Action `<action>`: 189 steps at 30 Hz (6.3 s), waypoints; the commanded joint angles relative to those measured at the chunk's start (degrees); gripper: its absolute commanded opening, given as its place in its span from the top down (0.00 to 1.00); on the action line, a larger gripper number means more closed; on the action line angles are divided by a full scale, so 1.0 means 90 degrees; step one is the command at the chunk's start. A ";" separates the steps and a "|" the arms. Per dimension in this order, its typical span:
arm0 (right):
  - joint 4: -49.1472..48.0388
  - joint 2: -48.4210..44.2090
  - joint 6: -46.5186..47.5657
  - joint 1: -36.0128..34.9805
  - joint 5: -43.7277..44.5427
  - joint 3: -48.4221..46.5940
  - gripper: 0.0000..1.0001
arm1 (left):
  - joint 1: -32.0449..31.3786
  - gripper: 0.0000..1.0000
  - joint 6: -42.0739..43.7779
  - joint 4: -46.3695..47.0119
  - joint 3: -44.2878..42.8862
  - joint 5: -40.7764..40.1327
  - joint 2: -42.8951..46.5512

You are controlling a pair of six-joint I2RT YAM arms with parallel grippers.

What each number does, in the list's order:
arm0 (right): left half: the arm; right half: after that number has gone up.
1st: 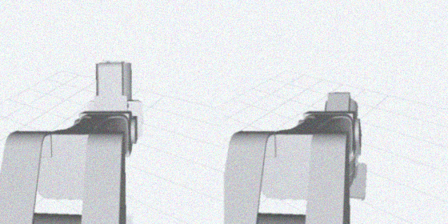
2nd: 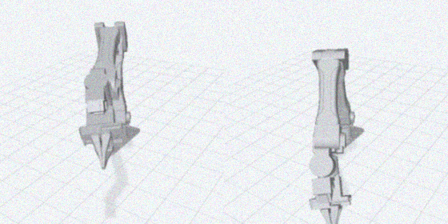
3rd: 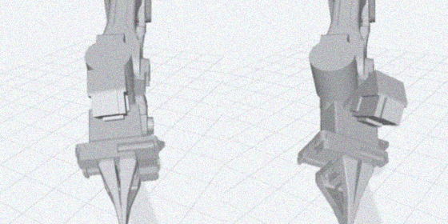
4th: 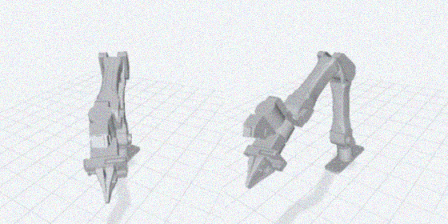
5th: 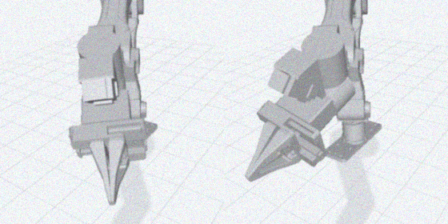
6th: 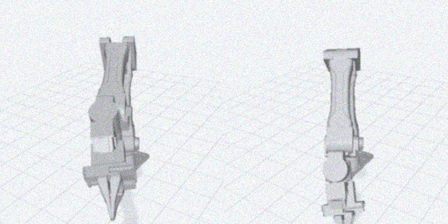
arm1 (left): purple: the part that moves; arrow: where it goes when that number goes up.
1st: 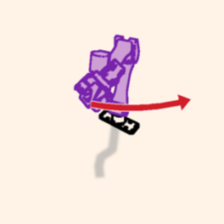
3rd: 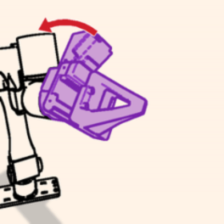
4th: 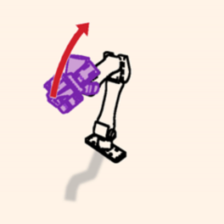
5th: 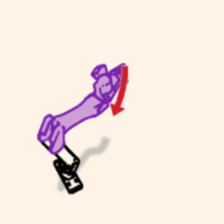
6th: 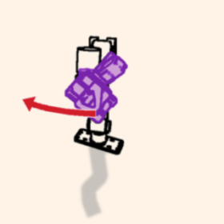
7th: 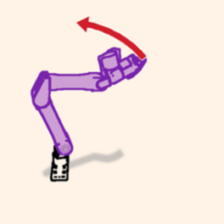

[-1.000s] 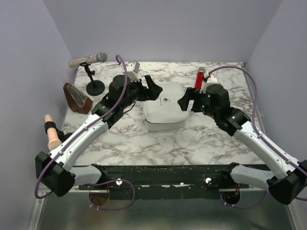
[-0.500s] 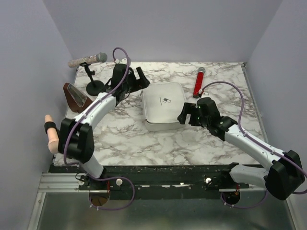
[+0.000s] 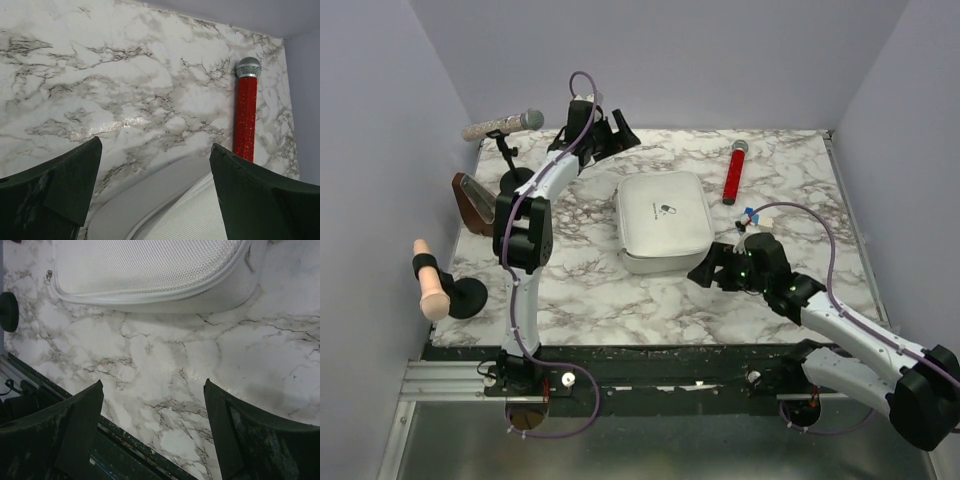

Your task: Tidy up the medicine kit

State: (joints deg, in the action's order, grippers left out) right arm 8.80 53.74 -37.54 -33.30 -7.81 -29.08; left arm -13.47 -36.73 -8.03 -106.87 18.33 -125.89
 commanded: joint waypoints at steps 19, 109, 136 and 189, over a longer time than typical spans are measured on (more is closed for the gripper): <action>-0.2120 0.2896 -0.0214 0.0770 -0.1075 -0.1026 0.01 | -0.0134 0.27 0.0401 0.1066 0.2751 0.2348 0.0734; 0.2001 0.2234 0.1476 -0.0890 0.3143 -0.2092 0.21 | -0.1833 0.21 -0.0499 0.0336 0.7363 -0.1655 0.5628; 0.1103 0.2271 0.2355 -0.0949 0.1464 -0.1935 0.39 | -0.1550 0.21 -0.0577 0.0375 0.7695 -0.1441 0.5999; 0.0907 0.3033 0.2013 -0.1934 0.1308 -0.2344 0.99 | -0.1784 0.01 -0.2940 0.0665 0.9306 -0.1558 0.8041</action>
State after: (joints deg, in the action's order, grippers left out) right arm 17.43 80.05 -19.44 -49.43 5.56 -47.42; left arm -29.39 -59.96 -9.63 -24.99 6.63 -53.98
